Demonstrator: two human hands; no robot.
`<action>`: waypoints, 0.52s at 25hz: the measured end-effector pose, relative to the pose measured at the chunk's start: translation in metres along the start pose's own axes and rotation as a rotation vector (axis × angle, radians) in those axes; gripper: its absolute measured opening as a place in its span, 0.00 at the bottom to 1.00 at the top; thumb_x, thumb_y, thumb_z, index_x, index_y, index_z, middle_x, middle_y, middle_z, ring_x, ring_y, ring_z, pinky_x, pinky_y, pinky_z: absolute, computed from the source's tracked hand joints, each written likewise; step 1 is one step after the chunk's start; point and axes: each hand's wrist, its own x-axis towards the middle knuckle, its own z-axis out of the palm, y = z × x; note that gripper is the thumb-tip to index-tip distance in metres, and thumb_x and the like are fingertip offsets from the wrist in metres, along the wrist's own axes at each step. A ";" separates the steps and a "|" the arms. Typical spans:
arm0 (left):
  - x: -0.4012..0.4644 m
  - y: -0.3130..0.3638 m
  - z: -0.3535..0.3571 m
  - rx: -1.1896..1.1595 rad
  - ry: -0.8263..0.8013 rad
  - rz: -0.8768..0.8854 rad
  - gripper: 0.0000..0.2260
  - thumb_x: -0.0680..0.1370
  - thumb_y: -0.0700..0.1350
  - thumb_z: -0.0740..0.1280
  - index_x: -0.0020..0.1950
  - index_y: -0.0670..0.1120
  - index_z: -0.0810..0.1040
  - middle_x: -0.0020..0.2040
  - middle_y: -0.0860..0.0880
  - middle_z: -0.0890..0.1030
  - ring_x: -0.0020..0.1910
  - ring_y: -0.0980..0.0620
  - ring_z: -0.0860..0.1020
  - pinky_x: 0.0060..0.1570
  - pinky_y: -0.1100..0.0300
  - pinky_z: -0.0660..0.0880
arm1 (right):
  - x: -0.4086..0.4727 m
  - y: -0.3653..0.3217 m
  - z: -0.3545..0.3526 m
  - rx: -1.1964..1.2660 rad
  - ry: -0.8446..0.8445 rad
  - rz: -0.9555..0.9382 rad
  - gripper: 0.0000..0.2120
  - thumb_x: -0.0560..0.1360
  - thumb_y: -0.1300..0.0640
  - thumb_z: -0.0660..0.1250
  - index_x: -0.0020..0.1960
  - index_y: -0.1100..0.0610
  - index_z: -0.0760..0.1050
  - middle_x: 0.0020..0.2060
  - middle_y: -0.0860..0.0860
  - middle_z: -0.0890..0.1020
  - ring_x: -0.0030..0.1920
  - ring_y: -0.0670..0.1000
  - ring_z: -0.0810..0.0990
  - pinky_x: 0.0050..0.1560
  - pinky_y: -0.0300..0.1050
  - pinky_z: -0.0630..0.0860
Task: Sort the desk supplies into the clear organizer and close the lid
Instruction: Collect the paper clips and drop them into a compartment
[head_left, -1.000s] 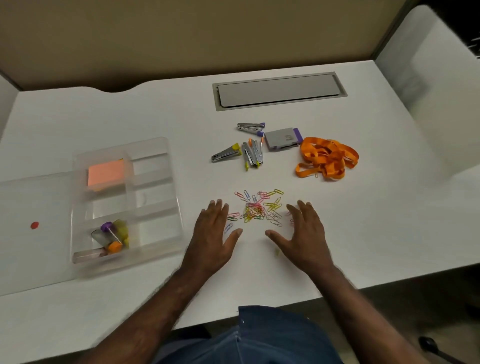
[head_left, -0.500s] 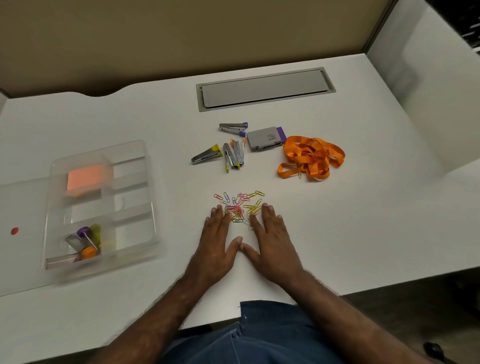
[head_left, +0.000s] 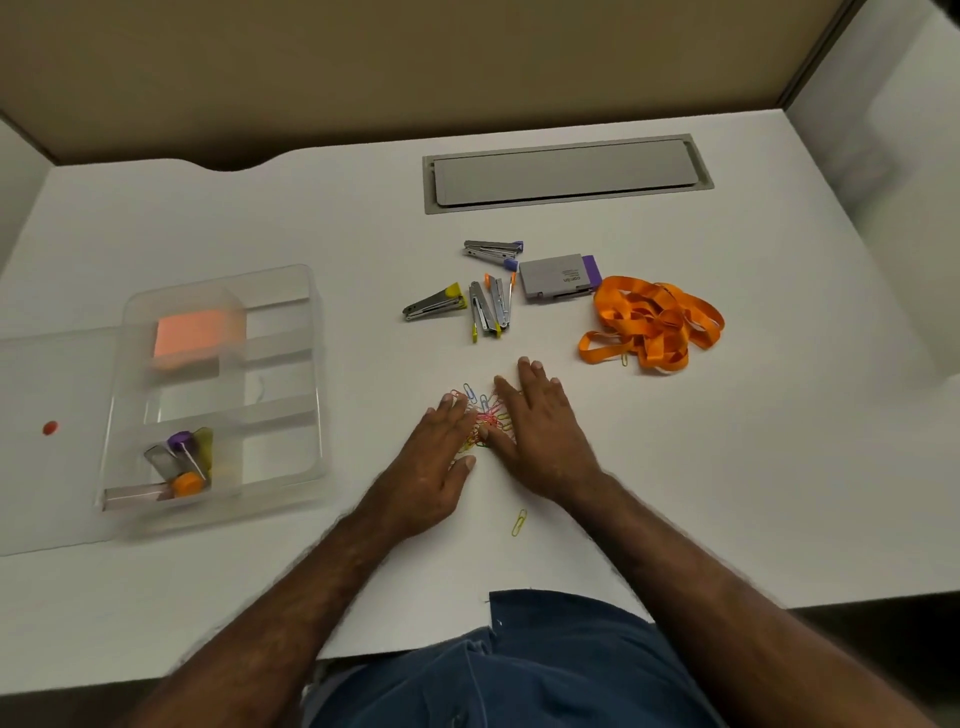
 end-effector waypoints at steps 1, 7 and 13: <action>-0.002 0.001 0.000 -0.018 0.021 0.022 0.25 0.84 0.43 0.63 0.81 0.40 0.63 0.83 0.46 0.59 0.84 0.47 0.57 0.83 0.49 0.54 | -0.001 -0.005 0.004 0.000 -0.007 -0.037 0.34 0.84 0.33 0.49 0.85 0.49 0.51 0.84 0.54 0.43 0.84 0.54 0.40 0.82 0.53 0.38; -0.035 -0.004 -0.003 -0.004 0.079 0.013 0.23 0.85 0.44 0.64 0.80 0.43 0.67 0.82 0.47 0.63 0.83 0.53 0.59 0.81 0.50 0.59 | -0.036 -0.008 0.003 0.105 -0.025 -0.194 0.30 0.83 0.40 0.61 0.82 0.48 0.61 0.83 0.48 0.57 0.83 0.48 0.52 0.82 0.50 0.56; -0.082 -0.014 0.002 0.210 0.088 -0.072 0.28 0.86 0.52 0.59 0.83 0.41 0.60 0.85 0.44 0.56 0.85 0.46 0.52 0.81 0.41 0.57 | -0.067 0.036 -0.020 -0.064 -0.144 -0.268 0.54 0.67 0.21 0.65 0.84 0.40 0.46 0.84 0.45 0.42 0.83 0.47 0.37 0.82 0.51 0.44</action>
